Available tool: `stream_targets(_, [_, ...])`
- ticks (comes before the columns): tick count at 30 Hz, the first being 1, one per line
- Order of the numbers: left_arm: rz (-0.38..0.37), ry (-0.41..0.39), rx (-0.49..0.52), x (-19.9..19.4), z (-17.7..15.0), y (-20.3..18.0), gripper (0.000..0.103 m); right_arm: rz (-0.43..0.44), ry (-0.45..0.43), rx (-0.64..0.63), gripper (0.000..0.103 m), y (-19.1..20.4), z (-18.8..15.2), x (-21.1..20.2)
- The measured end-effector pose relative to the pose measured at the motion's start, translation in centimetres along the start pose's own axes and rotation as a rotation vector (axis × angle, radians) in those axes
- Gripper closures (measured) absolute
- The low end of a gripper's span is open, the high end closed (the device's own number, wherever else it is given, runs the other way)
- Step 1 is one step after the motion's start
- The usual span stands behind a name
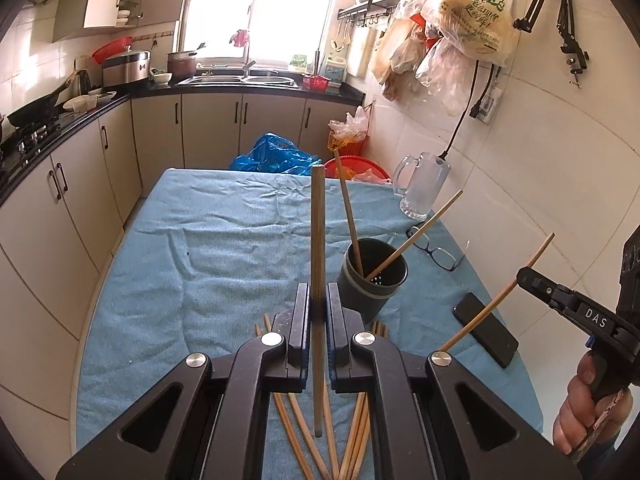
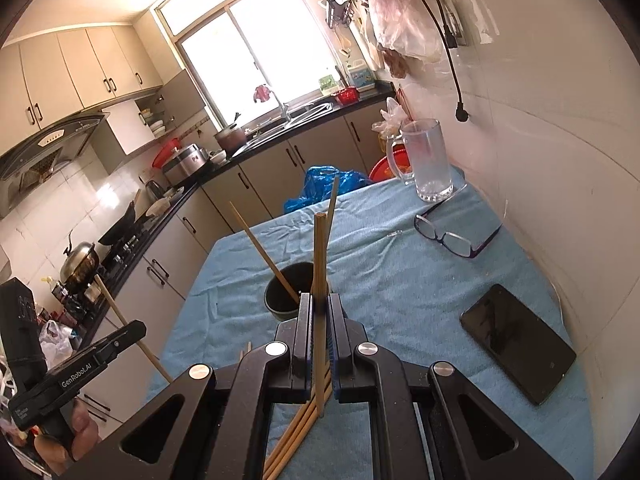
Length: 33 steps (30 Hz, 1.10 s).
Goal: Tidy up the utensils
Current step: 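Carry the held chopstick upright over the grey cup with the right gripper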
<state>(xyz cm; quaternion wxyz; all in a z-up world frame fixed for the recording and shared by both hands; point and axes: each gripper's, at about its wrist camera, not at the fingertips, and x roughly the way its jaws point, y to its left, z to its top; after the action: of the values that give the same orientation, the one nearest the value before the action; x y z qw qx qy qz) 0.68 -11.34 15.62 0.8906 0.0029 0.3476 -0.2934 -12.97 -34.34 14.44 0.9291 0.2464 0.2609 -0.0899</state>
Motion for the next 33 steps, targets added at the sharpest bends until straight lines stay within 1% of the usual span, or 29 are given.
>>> stream_targets(11, [-0.003, -0.015, 0.014, -0.5, 1.4, -0.6, 0.097, 0.012, -0.042, 0.001, 0.096, 0.4, 2.3, -1.3])
stream_targets(20, [-0.010, -0.016, 0.024, -0.3, 2.8, -1.4, 0.097, 0.017, -0.046, 0.010, 0.096, 0.4, 3.2, -1.5])
stream_targets(24, [-0.016, -0.022, 0.028, -0.3, 3.5, -1.8, 0.097, 0.024, -0.057, 0.016, 0.096, 0.4, 4.2, -1.6])
stream_targets(33, [-0.035, -0.083, 0.009, -0.4, 7.3, -3.0, 0.097, 0.039, -0.111, 0.032, 0.096, 0.7, 6.9, -1.9])
